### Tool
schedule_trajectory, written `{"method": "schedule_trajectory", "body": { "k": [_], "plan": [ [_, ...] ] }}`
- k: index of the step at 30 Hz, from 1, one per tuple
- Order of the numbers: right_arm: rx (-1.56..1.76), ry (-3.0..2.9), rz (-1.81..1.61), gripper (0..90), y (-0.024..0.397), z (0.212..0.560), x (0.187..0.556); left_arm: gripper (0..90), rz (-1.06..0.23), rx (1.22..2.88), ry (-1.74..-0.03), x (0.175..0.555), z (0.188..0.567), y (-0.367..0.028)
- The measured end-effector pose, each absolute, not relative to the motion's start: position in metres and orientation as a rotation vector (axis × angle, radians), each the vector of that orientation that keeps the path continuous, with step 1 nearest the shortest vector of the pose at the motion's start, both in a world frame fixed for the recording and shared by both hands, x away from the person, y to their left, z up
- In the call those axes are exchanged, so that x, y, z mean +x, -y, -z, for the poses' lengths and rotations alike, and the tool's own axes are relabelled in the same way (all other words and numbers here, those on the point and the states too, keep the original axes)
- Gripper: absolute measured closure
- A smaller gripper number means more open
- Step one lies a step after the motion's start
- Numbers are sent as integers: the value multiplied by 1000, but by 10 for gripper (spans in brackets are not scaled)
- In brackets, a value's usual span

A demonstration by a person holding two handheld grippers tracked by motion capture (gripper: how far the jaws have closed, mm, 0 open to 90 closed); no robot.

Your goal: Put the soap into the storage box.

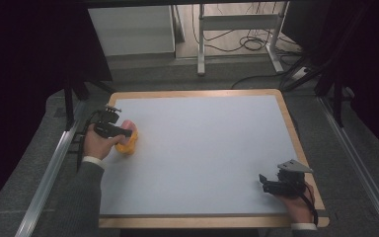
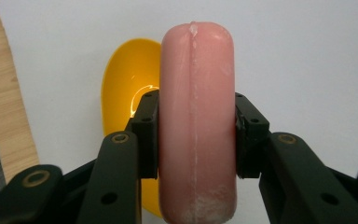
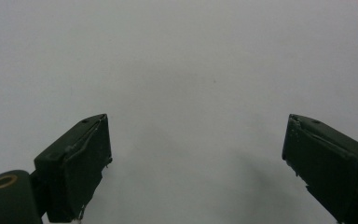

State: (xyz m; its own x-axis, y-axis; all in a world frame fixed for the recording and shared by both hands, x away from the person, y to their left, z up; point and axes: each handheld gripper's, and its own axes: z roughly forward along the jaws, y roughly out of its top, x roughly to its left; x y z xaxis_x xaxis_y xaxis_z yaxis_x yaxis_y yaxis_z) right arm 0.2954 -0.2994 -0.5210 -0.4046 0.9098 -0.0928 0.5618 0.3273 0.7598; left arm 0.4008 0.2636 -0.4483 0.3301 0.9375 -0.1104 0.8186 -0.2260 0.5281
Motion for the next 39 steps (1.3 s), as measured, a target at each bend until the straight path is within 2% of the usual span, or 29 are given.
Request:
{"method": "schedule_trajectory", "body": {
  "k": [29, 35, 36, 39],
  "plan": [
    [1288, -2084, -887, 75, 299, 521, 295, 589, -284, 2091, -1605, 410, 481, -269],
    [1289, -2087, -887, 75, 299, 521, 295, 408, -343, 2071, -1578, 403, 462, -268],
    [1289, -2087, -887, 75, 299, 521, 295, 408, -359, 2062, -1576, 402, 459, -268],
    [1287, -2086, -888, 75, 298, 521, 295, 331, -395, 2066, -1533, 396, 449, -262]
  ]
}}
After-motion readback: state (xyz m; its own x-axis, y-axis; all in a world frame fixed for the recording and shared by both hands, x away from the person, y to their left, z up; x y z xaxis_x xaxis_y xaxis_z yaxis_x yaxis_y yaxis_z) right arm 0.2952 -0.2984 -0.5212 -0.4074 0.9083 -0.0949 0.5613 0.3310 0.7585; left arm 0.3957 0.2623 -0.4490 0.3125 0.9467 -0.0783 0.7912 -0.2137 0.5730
